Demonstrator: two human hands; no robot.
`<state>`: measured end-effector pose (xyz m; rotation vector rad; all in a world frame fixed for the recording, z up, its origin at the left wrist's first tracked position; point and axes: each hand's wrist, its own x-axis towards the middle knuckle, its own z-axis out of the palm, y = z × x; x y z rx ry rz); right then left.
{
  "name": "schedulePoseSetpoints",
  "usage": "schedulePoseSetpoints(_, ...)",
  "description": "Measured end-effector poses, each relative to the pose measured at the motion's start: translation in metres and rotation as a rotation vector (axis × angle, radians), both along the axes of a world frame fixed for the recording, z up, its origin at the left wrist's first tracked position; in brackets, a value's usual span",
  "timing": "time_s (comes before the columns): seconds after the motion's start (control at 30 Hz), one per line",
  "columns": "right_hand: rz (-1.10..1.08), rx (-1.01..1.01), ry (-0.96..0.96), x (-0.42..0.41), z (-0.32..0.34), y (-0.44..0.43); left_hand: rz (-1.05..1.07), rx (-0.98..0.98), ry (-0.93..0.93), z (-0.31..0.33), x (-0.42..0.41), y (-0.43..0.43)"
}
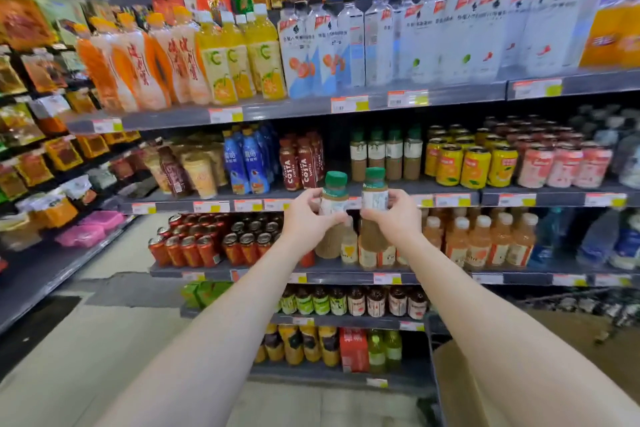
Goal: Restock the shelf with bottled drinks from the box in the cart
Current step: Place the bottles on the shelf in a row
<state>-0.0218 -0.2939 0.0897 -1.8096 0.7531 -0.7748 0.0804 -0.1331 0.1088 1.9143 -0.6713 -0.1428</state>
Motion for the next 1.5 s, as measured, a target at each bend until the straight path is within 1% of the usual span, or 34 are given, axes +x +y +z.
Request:
schedulePoseSetpoints(0.2,-0.024,-0.037,0.035,0.051,0.007,-0.014,0.002,-0.034,-0.019,-0.007,0.052,-0.017)
schedulePoseSetpoints(0.3,-0.058,-0.057,0.053,0.078,0.007,-0.034,0.004,-0.036,0.009,-0.010,0.075,-0.035)
schedulePoseSetpoints(0.43,-0.048,-0.059,0.008,0.116,0.007,-0.065,-0.010,-0.015,0.006,-0.013,0.108,-0.064)
schedulePoseSetpoints(0.6,-0.041,-0.052,-0.022,0.172,0.010,-0.102,0.029,0.007,0.009,-0.015,0.149,-0.102)
schedulePoseSetpoints(0.73,-0.038,-0.077,0.019,0.206,-0.002,-0.124,0.077,-0.003,0.024,-0.020,0.177,-0.126)
schedulePoseSetpoints(0.83,-0.056,-0.092,0.039,0.216,-0.012,-0.132,0.092,0.017,0.006,-0.026,0.192,-0.137)
schedulePoseSetpoints(1.0,-0.097,-0.021,0.054,0.229,-0.020,-0.140,0.044,0.033,0.034,-0.028,0.210,-0.144)
schedulePoseSetpoints(1.23,-0.131,-0.076,0.102,0.238,-0.023,-0.135,-0.004,0.021,0.034,-0.030,0.216,-0.150)
schedulePoseSetpoints(1.3,-0.112,-0.052,0.123,0.239,-0.022,-0.136,-0.028,0.016,0.032,-0.030,0.215,-0.152)
schedulePoseSetpoints(1.4,-0.102,0.050,0.154,0.234,-0.023,-0.137,-0.048,0.009,0.045,-0.037,0.211,-0.155)
schedulePoseSetpoints(1.5,-0.156,0.035,0.114,0.219,-0.027,-0.135,-0.075,0.011,0.061,-0.046,0.204,-0.162)
